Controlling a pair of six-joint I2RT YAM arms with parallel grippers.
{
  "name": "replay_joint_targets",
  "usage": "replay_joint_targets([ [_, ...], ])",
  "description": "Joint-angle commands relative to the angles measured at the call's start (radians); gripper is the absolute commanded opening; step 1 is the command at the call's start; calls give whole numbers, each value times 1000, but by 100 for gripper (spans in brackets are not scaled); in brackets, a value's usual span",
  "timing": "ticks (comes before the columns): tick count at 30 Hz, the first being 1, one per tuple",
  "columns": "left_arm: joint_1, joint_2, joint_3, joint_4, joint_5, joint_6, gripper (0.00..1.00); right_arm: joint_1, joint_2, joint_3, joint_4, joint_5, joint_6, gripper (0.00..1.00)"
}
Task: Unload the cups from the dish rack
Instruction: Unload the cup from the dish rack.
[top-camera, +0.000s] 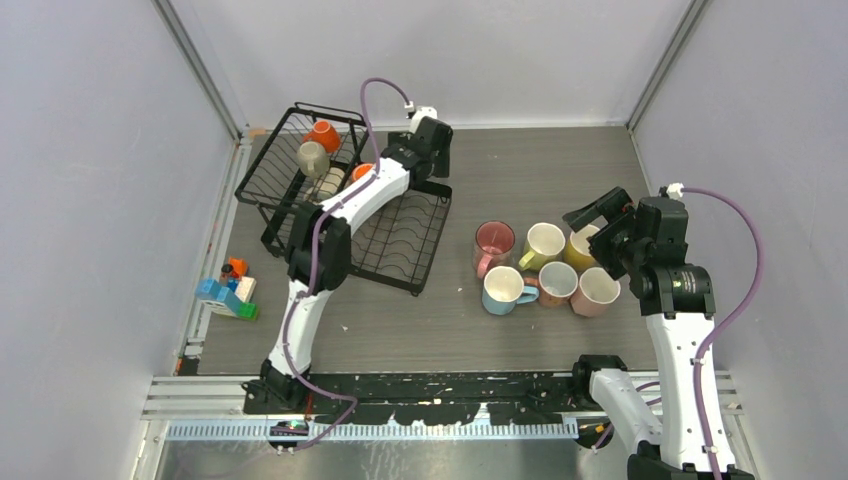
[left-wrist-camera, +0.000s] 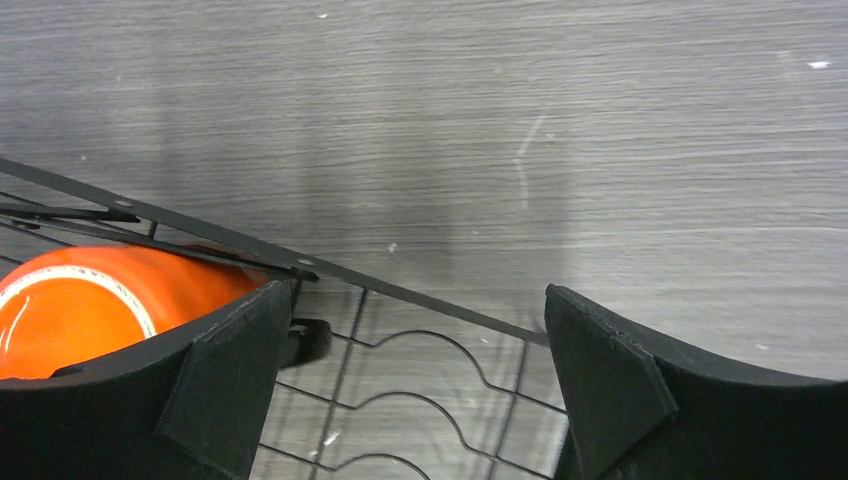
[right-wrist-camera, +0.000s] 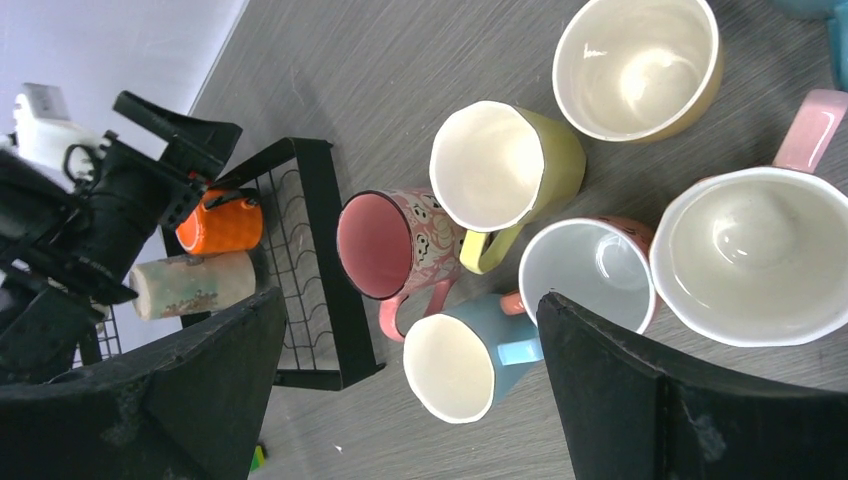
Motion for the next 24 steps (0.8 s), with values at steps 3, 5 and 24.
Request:
replay_joint_targets([
  [3,26,55,90,-102,-32,37,100,-3,-6,-2,47,-25,-29,100],
  [5,27,60,89,-110,-33,29,100,-3,-3,-9,51,-27,-29,100],
  [24,32,-71,-85,-93,4,-51,100,-3,-9,-57,74,-26,-23,100],
])
